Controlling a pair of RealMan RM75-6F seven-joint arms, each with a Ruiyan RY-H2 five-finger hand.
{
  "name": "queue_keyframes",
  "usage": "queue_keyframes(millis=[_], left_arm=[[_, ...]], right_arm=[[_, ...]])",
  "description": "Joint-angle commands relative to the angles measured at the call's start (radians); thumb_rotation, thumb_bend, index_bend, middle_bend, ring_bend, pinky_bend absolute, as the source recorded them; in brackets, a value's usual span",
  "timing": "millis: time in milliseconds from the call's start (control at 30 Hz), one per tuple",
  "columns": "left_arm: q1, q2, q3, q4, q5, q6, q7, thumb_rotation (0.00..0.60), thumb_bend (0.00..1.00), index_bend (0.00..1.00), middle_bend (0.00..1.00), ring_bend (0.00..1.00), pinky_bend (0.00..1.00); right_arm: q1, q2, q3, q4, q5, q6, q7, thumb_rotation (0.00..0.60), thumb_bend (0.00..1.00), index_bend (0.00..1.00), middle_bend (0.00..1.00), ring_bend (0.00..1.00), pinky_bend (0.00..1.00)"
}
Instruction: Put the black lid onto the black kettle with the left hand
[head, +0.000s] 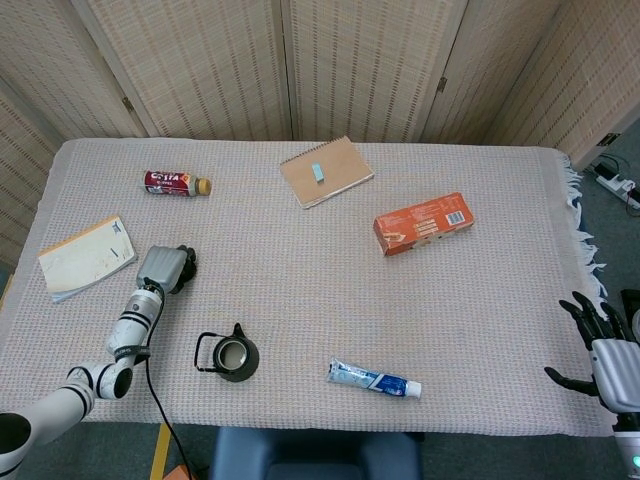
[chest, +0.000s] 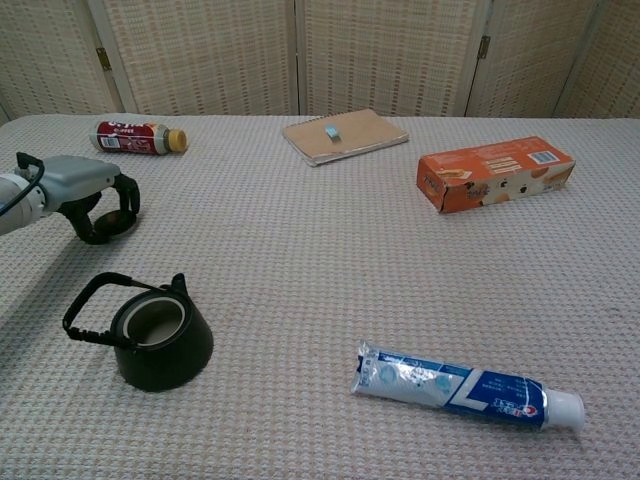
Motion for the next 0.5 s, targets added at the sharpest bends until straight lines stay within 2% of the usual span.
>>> queue_keyframes(millis=[33,200,367,500], left_arm=[[0.017,0.041,0.011,-0.065,0.041,0.05,-0.02,0.6,0.39,0.45,0.42,0.75,0.69],[0.05,0.152,0.045,-0.253,0.135,0.153,-0.024,0.6,0.39,0.47,0.46,0.77,0.75],[0.074,0.248,0.085,-0.431,0.248,0.255,-0.013,0.6,0.4,0.48,0.46,0.79,0.76],[0.082,0.292,0.11,-0.537,0.318,0.304,0.007,0.6,0.39,0.48,0.46,0.79,0.76]], right_arm=[[0.001,0.001,0.001,-0.002,-0.002,0.001,-0.002,0.6,0.0,0.11,0.08,0.2,0.0],[0.005,0.002,0.002,-0.008,-0.005,-0.002,-0.008,0.6,0.0,0.12,0.08,0.2,0.0],[0.012,0.001,0.002,-0.014,-0.01,-0.008,-0.016,0.6,0.0,0.11,0.08,0.2,0.0],[0.016,0.001,0.003,-0.02,-0.013,-0.011,-0.024,0.6,0.0,0.12,0.08,0.2,0.0]])
